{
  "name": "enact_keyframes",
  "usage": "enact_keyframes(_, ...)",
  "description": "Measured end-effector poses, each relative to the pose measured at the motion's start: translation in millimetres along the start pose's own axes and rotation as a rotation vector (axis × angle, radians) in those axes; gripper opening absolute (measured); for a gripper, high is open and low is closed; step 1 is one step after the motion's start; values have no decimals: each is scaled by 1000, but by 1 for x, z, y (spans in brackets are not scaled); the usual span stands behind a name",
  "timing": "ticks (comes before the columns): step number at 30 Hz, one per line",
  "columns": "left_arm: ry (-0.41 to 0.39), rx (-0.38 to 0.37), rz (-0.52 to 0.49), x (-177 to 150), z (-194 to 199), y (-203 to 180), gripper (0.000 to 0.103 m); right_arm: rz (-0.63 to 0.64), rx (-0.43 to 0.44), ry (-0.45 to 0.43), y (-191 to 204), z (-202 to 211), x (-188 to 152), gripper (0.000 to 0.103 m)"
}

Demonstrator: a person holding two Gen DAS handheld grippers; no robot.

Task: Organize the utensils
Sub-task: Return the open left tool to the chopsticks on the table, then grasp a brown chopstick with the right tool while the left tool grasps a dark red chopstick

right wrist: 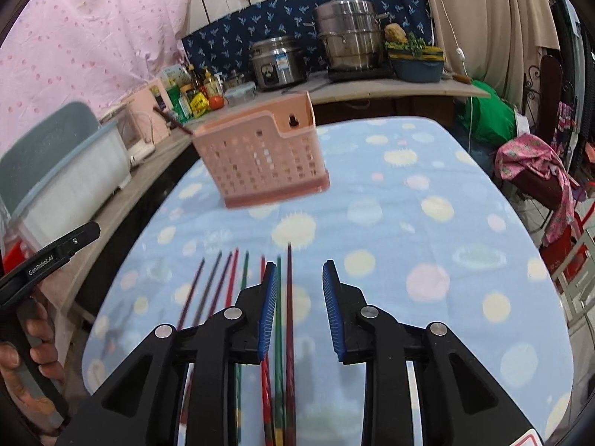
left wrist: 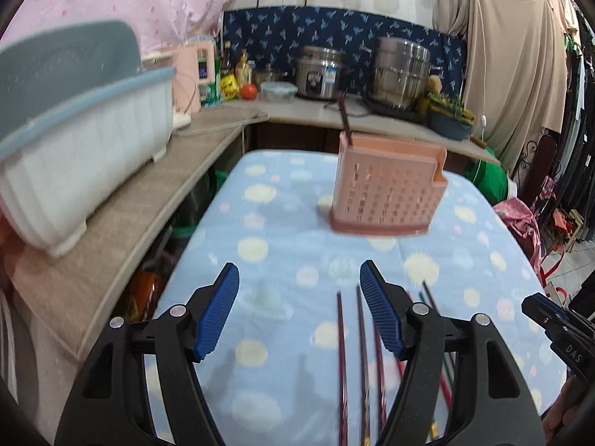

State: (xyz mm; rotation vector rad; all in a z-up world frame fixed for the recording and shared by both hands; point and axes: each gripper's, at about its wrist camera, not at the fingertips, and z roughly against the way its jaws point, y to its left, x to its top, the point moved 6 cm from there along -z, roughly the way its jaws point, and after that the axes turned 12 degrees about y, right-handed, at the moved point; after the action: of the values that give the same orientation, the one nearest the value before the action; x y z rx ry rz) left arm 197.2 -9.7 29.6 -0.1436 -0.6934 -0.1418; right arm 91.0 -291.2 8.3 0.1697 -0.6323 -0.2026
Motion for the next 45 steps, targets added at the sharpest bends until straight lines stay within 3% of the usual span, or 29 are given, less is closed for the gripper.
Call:
enact_keyframes(7,98,-7,4,-56,-16,5,64,9,-22,88,-2,-11,-57,26)
enact_keyframes(17,199,-1,-33,-111,-31,-7,64,5,-18,171,-2,-29,-99,26)
enact_keyframes(45,273,-26,-58,-145,-40,-18,64,84,-99,180,4,-40,-113,19)
